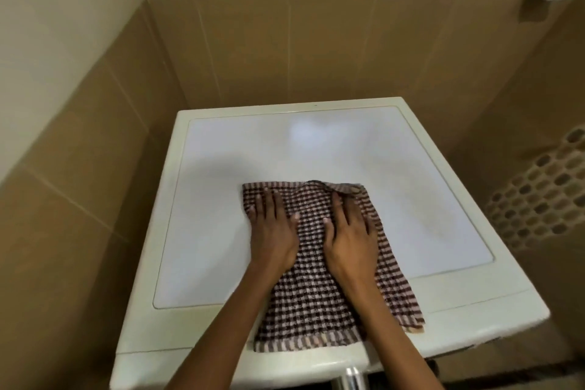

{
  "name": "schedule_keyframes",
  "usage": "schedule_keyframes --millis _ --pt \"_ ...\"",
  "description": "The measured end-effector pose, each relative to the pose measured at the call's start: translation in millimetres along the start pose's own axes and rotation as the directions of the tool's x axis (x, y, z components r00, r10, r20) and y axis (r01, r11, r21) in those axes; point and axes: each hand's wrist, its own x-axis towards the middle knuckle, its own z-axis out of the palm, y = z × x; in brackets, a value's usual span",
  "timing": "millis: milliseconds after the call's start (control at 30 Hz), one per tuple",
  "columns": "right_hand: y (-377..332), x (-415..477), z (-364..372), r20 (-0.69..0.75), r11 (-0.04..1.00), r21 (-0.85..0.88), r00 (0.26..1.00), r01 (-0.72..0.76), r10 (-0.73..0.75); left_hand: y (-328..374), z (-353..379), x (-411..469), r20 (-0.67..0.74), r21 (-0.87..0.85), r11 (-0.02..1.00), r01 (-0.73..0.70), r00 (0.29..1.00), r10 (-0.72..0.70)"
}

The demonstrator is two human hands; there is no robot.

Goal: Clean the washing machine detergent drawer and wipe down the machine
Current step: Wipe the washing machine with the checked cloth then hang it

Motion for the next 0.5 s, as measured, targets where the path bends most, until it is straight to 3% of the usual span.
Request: schedule_keyframes --millis 133,267,333,500 --pt "-10 -3 2 0.157 0.995 -0.079 0.985 -0.064 0.076 -11 -7 23 0.011 0.023 0.999 -0.047 0.999 0.047" --pt "-47 -6 11 0.166 0.971 -0.038 0.959 0.237 -0.228 -42 -16 17 -0.044 0.152 0.986 0.069 0.997 -0.063" --pt "-65 -7 17 0.234 0.954 0.016 0.927 0.299 -0.295 -51 -22 5 -0.083 0.186 0.973 0.134 0.989 -0.12" --pt "-90 -8 28 0.25 0.968 -0.043 0.941 0.248 -0.23 -56 -16 -32 -0.073 -0.052 0.997 0.054 0.996 -0.058"
